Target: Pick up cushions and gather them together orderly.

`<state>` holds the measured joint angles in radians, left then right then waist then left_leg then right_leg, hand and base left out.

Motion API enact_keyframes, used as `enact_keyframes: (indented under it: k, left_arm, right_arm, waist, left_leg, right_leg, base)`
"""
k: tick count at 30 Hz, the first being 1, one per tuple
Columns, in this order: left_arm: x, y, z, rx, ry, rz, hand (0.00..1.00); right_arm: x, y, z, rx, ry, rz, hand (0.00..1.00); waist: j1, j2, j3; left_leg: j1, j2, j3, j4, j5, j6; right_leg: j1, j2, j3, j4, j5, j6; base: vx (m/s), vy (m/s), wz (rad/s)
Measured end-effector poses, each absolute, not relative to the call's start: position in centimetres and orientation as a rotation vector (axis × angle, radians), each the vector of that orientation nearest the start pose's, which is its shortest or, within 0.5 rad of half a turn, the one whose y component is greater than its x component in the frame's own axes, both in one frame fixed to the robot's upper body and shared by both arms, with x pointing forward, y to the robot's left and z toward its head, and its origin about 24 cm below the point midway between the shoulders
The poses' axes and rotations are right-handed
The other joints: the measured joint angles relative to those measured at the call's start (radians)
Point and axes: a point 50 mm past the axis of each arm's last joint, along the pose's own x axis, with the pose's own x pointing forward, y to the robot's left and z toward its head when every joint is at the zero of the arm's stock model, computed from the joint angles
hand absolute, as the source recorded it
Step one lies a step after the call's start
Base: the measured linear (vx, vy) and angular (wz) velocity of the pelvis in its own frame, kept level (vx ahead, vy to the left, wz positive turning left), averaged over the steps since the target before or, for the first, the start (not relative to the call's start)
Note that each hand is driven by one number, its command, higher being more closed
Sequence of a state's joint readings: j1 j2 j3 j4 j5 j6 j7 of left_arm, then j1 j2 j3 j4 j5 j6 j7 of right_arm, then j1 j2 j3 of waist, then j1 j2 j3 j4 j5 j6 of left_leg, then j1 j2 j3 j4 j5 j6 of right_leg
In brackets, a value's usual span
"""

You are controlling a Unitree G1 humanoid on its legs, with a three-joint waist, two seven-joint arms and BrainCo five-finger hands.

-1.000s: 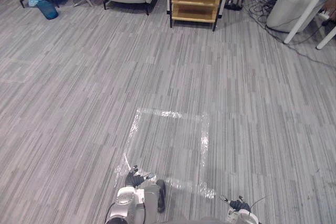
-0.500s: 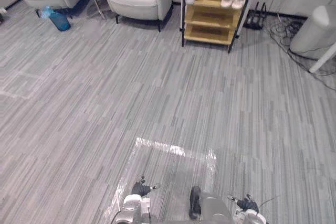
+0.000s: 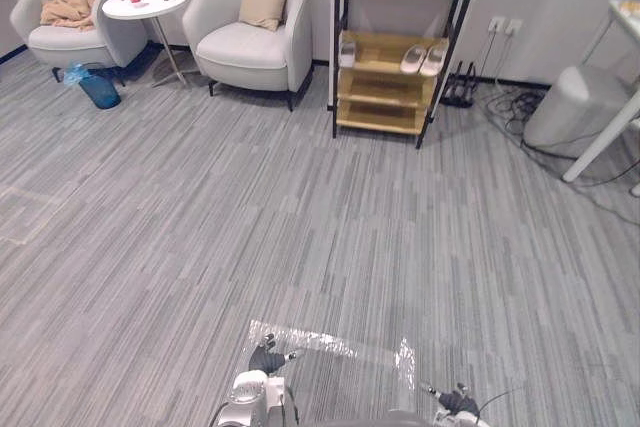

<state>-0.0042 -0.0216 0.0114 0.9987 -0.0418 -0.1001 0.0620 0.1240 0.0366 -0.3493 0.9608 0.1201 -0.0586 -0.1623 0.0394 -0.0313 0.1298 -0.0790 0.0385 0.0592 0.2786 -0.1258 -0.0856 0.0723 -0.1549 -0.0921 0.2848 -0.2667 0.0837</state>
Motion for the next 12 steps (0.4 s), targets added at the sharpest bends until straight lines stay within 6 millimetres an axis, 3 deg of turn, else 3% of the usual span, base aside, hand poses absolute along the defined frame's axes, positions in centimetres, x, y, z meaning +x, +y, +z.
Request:
enact_keyframes:
  k: [4, 12]
  left_arm:
    - [14.3, 14.9, -14.7, -0.023, 0.915, 0.081, 0.00]
    - [13.4, 15.2, -15.2, -0.016, 0.955, 0.086, 0.00]
  right_arm:
    - [8.3, -19.6, -15.9, 0.225, 1.031, -0.577, 0.00]
    - [7.2, -20.7, -16.3, 0.238, 1.072, -0.627, 0.00]
  waist:
    - [0.000, -0.005, -0.009]
    - [0.000, 0.012, -0.022]
  left_leg:
    - [0.067, -0.031, 0.018, -0.067, 0.014, 0.019]
    - [0.143, -0.029, 0.008, -0.216, 0.087, 0.008]
  right_leg:
    - [0.044, -0.024, 0.024, -0.043, 0.009, 0.014]
    - [0.081, -0.006, 0.020, -0.100, 0.026, 0.006]
  base:
    - [0.09, 0.079, -0.09]
    - [0.02, -0.036, 0.01]
